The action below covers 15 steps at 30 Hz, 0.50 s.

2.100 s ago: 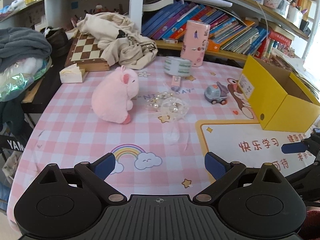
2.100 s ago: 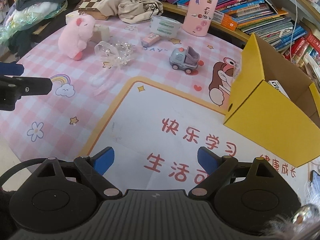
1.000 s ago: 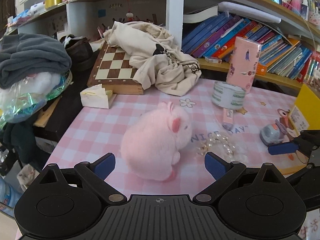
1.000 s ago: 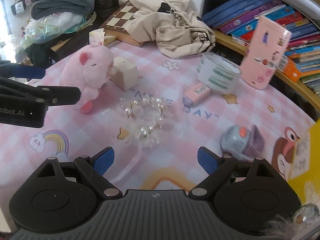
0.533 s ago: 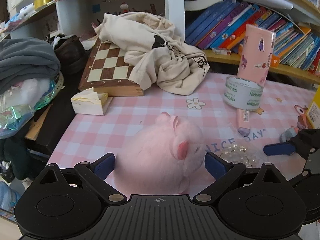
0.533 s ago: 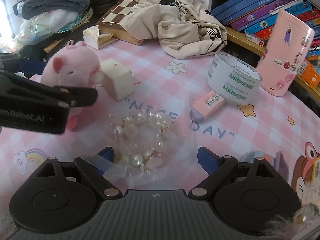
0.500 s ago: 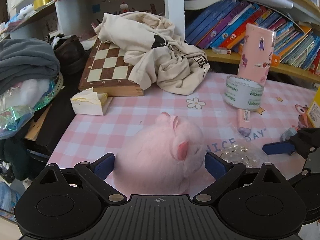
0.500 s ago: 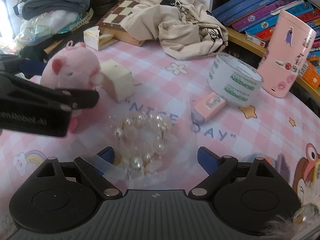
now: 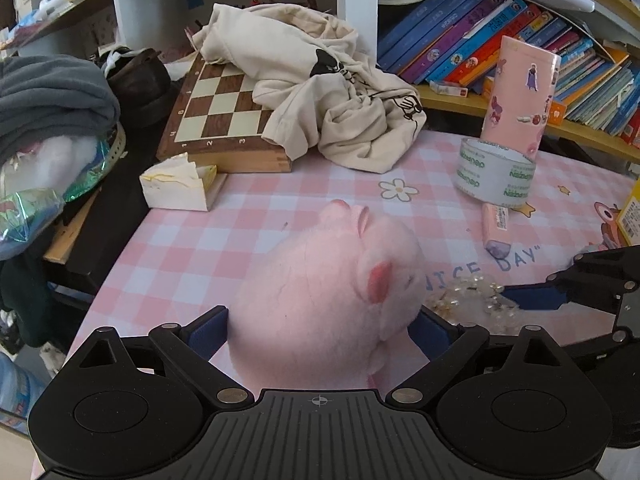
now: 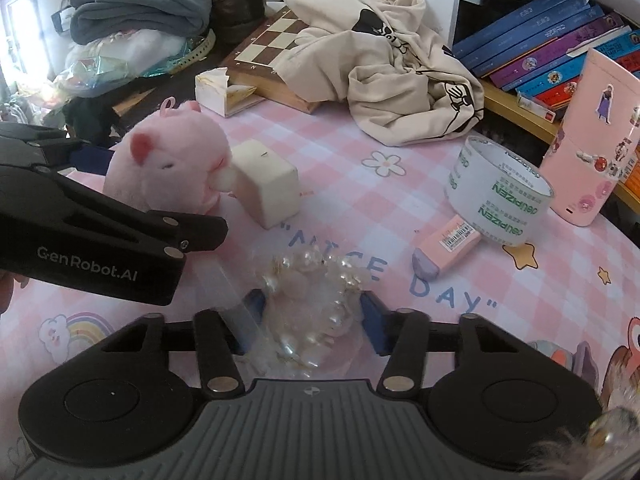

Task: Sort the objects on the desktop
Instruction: 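Grasp the pink plush pig with the left tool while the right tool grasps the pearl bead bag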

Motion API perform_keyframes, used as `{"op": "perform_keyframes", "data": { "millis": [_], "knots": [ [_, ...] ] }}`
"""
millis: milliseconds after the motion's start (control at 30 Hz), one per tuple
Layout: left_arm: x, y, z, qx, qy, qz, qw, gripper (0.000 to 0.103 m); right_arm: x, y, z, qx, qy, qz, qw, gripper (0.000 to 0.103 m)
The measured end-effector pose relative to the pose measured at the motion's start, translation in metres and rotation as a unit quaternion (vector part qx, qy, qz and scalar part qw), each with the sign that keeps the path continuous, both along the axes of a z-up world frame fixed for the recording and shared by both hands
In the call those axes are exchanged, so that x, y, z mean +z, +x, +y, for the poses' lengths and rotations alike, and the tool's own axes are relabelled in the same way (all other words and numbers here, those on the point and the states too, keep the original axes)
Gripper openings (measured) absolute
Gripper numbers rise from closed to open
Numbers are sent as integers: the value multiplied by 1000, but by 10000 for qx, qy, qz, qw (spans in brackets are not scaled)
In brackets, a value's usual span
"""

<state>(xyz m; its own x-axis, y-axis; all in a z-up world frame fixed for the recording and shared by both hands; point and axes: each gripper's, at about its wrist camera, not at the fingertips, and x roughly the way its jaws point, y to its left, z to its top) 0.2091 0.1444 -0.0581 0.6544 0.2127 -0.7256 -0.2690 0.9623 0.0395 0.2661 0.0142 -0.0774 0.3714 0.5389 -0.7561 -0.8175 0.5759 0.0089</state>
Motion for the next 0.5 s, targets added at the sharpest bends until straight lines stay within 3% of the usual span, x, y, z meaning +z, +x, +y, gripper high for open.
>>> {"op": "perform_keyframes", "data": {
  "millis": [133,233,267,500],
  "knots": [
    [4,-7,3,21,-85,-27,10000,79,4,-3,-2,8,-9,-9,10000,38],
    [8,-14,7,51,-277,-35,9996,76,9,-4,-6,-46,-8,25,10000,32],
    [9,-17,8,57,-305,-45,9995,75,12,-4,-8,-59,9,30,10000,24],
    [19,-42,9,101,-631,-148,9978,73,19,-9,-24,-294,-103,156,9994,21]
  ]
}}
